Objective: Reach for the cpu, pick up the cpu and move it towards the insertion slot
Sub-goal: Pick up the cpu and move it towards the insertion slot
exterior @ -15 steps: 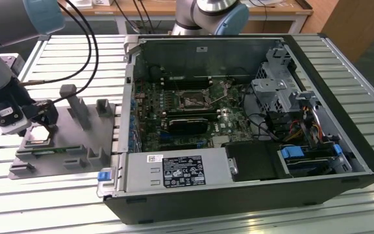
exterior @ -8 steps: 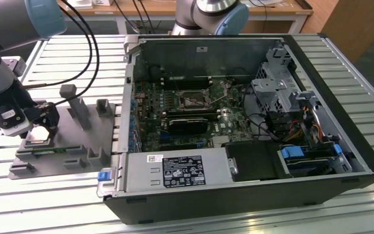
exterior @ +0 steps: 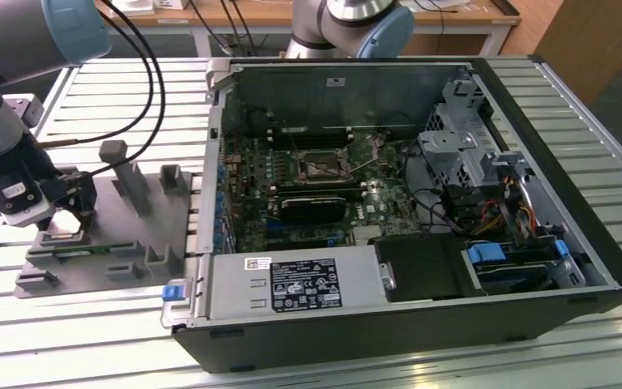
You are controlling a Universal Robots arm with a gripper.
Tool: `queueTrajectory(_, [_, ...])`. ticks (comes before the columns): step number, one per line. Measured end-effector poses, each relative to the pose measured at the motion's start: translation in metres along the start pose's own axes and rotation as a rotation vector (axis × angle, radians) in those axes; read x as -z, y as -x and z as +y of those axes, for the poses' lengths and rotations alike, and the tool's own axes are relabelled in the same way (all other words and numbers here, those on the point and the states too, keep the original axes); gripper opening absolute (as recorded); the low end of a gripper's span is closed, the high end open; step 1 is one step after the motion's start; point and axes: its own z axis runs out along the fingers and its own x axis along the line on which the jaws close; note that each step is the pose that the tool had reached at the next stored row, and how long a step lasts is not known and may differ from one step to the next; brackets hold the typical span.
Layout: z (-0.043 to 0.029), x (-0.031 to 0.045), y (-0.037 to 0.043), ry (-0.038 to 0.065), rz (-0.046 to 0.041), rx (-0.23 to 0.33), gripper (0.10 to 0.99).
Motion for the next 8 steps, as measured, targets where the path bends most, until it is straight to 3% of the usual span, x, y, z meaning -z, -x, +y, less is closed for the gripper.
queueTrajectory(6, [0.0, 0.0004, 0.0, 0.0, 0.0002, 0.0, 0.62])
queueTrajectory(7, [0.0, 0.0004, 0.0, 0.0, 0.0001, 0.0, 0.549])
queueTrajectory(8, [0.0, 0.0004, 0.0, 0.0, 0.0002, 0.0, 0.549])
